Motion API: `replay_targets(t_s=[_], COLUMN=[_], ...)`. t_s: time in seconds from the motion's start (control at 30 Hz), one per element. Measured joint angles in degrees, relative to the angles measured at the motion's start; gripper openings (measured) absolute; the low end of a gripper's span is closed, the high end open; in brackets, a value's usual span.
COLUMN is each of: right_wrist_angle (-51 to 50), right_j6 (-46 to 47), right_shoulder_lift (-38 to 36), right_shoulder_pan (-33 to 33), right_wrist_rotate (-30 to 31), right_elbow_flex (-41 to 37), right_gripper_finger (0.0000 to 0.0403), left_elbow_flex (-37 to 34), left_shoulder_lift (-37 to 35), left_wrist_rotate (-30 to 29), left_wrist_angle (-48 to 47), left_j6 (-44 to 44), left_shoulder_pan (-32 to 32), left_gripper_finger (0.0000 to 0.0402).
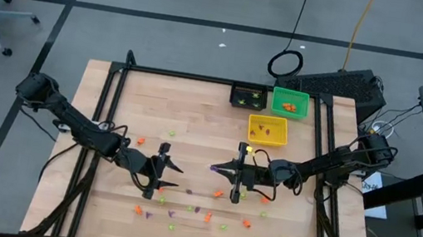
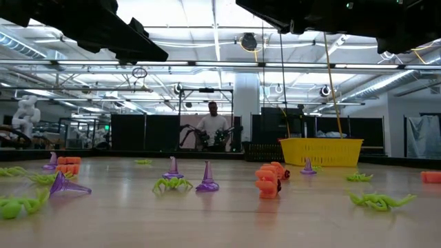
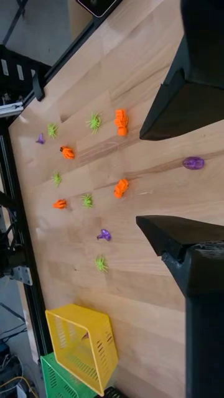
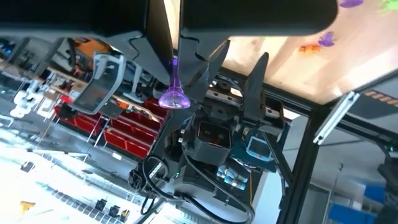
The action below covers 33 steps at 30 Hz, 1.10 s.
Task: Sort Halloween decoration
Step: Put the violet witch hat toy into the yellow basket
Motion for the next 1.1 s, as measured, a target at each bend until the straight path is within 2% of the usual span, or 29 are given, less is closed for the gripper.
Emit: replay_targets(t_s=[0.17,0.33,0.6,0.7,0.83,1.1], right_wrist_angle=[0.0,-0.7,-9.5,-14.0,-25.2,-57.3], right_j6=[4.3,16.1,34.6,38.3,43.7,54.0], right_shoulder_lift=[0.0,0.0,0.0,0.0,-3.0,-16.4], right_shoulder_pan=[0.0,0.0,0.0,0.0,-1.9,-8.6], right_wrist_rotate=[0.0,0.0,0.1,4.0,7.3,7.5], right_elbow_flex=[0.0,0.0,0.0,0.0,0.0,0.0], right_gripper_finger=[0.0,0.0,0.0,0.0,0.0,0.0], left_elbow_flex=[0.0,0.0,0.0,0.0,0.0,0.0], left_shoulder_lift=[0.0,0.0,0.0,0.0,0.0,0.0], left_wrist_rotate=[0.0,0.0,0.0,0.0,0.0,0.0], left_wrist_angle=[0.0,0.0,0.0,0.0,0.0,0.0], left_j6=[0.0,0.0,0.0,-0.1,-0.1,-0.1], left_shoulder_pan=[0.0,0.0,0.0,0.0,0.0,0.0], left_gripper_finger=[0.0208,0.0208,0.0208,0.0208,0.0208,0.0208])
